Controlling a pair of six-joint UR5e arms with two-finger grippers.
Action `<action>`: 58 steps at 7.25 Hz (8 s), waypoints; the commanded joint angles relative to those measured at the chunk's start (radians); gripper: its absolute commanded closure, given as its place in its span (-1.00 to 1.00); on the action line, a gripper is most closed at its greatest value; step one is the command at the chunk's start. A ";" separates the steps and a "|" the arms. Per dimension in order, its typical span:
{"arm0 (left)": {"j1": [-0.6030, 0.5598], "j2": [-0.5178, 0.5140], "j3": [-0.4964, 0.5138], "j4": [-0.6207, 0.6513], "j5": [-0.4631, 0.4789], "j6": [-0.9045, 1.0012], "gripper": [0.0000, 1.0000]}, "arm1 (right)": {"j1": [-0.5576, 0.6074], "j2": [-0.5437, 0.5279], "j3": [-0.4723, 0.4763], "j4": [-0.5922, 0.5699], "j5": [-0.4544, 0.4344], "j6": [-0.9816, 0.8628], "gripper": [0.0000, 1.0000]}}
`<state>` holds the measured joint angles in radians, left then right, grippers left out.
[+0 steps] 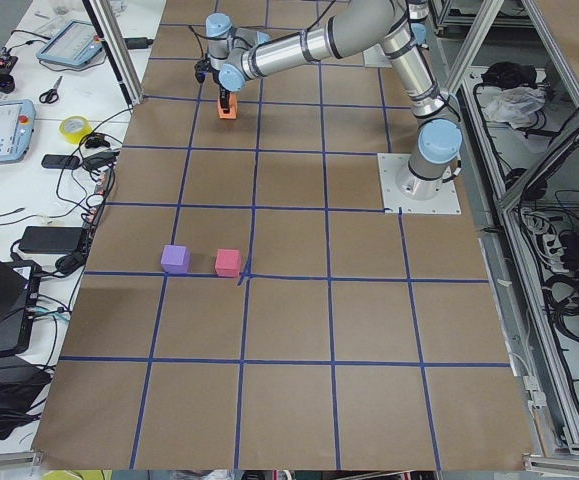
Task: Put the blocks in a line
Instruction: 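Carry the orange cube with the left gripper toward the purple and pink cubes, then lower the orange cube between the purple and pink cubes, pressing it into line, then open the left gripper and lift it away from the cubes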
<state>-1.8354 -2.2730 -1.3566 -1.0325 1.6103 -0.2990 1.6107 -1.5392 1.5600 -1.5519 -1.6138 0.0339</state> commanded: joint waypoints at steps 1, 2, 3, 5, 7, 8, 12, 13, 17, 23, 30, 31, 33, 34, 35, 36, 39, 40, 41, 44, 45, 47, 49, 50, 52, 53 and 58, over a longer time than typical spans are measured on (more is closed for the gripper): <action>0.074 0.042 -0.002 -0.004 0.008 0.001 0.98 | 0.000 -0.004 0.000 0.003 0.000 0.000 -1.00; 0.167 0.076 -0.007 -0.039 0.001 0.009 1.00 | 0.002 -0.004 0.000 0.003 0.002 0.000 -1.00; 0.220 0.102 -0.009 -0.069 0.008 0.012 1.00 | 0.002 -0.004 0.000 0.001 0.000 -0.002 -1.00; 0.379 0.160 -0.006 -0.166 0.007 0.198 1.00 | 0.002 -0.004 0.000 -0.001 0.000 0.000 -1.00; 0.526 0.233 0.002 -0.262 0.010 0.442 1.00 | 0.003 -0.004 0.002 0.001 0.000 -0.002 -1.00; 0.612 0.242 0.013 -0.244 0.010 0.632 1.00 | 0.008 -0.005 0.002 0.001 0.002 0.000 -1.00; 0.818 0.133 0.076 -0.215 0.008 0.851 1.00 | 0.003 -0.004 0.003 -0.001 0.000 -0.002 -1.00; 0.820 0.095 0.095 -0.201 0.026 0.874 1.00 | 0.003 -0.004 0.003 -0.001 0.000 -0.002 -1.00; 0.837 0.003 0.157 -0.169 0.023 0.888 1.00 | 0.003 -0.004 0.003 0.001 -0.002 -0.005 -1.00; 0.837 -0.028 0.156 -0.166 0.027 0.893 1.00 | 0.005 -0.004 0.003 0.001 -0.002 -0.002 -1.00; 0.837 -0.069 0.136 -0.133 0.026 0.890 1.00 | 0.005 -0.004 0.003 0.003 -0.003 0.009 -1.00; 0.837 -0.071 0.102 -0.092 0.025 0.890 1.00 | 0.005 -0.004 0.003 0.003 -0.003 0.009 -1.00; 0.837 -0.065 0.060 -0.012 0.025 0.893 1.00 | 0.005 -0.004 0.003 0.003 -0.003 0.009 -1.00; 0.837 -0.065 0.062 -0.012 0.025 0.893 1.00 | 0.003 -0.002 0.003 0.003 -0.003 0.009 -1.00; 0.837 -0.062 0.063 -0.012 0.025 0.894 1.00 | 0.005 -0.002 0.005 0.003 -0.003 0.009 -1.00; 0.840 -0.056 0.063 -0.012 0.025 0.894 1.00 | 0.005 -0.002 0.005 0.003 -0.003 0.009 -1.00; 0.848 -0.054 0.060 -0.012 0.023 0.894 1.00 | 0.003 -0.004 0.009 0.003 -0.005 0.011 -1.00; 0.848 -0.056 0.059 -0.012 0.022 0.894 1.00 | 0.003 -0.004 0.009 0.003 -0.005 0.011 -1.00; 0.848 -0.060 0.057 -0.011 0.023 0.894 1.00 | 0.003 -0.004 0.009 0.003 -0.005 0.012 -1.00; 0.852 -0.065 0.047 0.005 0.025 0.960 -0.99 | 0.003 -0.004 0.009 0.003 -0.005 0.011 -1.00; 0.852 -0.065 0.044 0.005 0.026 0.956 -1.00 | 0.003 -0.004 0.009 0.003 -0.006 0.011 -1.00; 0.852 -0.048 0.045 0.005 0.027 0.954 -1.00 | 0.003 -0.004 0.009 0.003 -0.006 0.011 -1.00; 0.851 0.024 0.060 -0.007 -0.001 0.945 -1.00 | 0.003 -0.004 0.009 0.003 -0.006 0.011 -1.00; 0.846 0.106 0.063 -0.159 -0.019 0.945 -1.00 | 0.003 -0.004 0.011 0.003 -0.006 0.011 -1.00; 0.848 0.325 0.071 -0.431 -0.018 0.946 -1.00 | 0.003 -0.004 0.011 0.003 -0.006 0.011 -1.00; 0.846 0.431 0.067 -0.554 -0.018 0.940 -1.00 | 0.003 -0.004 0.011 0.003 -0.006 0.011 -1.00; 0.812 0.759 -0.076 -0.785 -0.026 0.693 -1.00 | 0.002 -0.004 0.011 0.003 -0.006 0.003 -1.00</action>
<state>-1.0069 -1.5548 -1.3927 -1.8146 1.5877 0.4353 1.6140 -1.5432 1.5707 -1.5481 -1.6199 0.0398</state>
